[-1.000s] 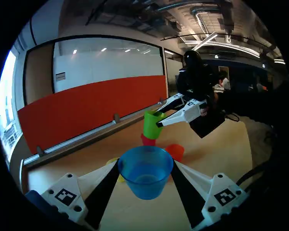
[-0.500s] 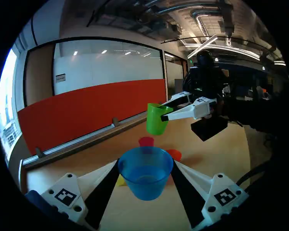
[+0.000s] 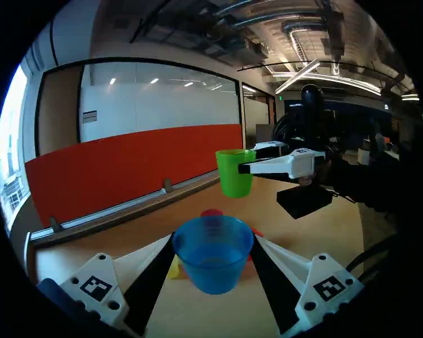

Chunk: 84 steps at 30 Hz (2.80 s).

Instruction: Pour water

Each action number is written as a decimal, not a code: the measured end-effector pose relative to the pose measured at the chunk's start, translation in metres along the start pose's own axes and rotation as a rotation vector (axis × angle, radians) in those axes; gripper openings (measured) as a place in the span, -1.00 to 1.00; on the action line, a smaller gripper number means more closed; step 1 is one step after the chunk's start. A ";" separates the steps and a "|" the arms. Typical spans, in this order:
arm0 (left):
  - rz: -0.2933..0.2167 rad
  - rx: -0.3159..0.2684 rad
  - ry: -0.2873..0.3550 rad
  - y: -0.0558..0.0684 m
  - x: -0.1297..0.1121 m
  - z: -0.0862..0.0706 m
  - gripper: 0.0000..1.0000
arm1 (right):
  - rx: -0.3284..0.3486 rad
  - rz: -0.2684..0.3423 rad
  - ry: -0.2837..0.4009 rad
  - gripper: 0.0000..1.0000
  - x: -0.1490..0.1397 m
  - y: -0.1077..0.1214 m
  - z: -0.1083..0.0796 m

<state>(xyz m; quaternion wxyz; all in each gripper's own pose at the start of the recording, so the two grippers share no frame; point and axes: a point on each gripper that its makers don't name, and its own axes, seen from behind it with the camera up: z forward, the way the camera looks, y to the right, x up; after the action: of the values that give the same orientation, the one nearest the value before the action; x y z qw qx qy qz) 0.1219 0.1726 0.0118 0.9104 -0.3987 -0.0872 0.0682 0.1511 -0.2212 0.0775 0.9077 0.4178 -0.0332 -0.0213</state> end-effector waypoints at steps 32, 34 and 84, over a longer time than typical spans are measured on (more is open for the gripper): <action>-0.050 0.012 0.134 -0.008 0.041 0.001 0.77 | 0.049 -0.046 0.004 0.83 0.008 -0.021 -0.003; -0.037 0.018 0.138 -0.009 0.042 0.001 0.77 | 0.054 -0.045 -0.003 0.83 0.006 -0.023 -0.004; 0.470 0.099 0.108 -0.016 0.103 0.018 0.77 | 0.272 0.018 -0.118 0.82 -0.035 -0.085 -0.009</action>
<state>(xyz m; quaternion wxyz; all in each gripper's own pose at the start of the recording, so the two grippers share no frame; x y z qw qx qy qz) 0.2191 0.1943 0.0467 0.8912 -0.3662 0.0600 0.2608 0.1156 -0.2672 0.0057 0.8393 0.5347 -0.0929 -0.0331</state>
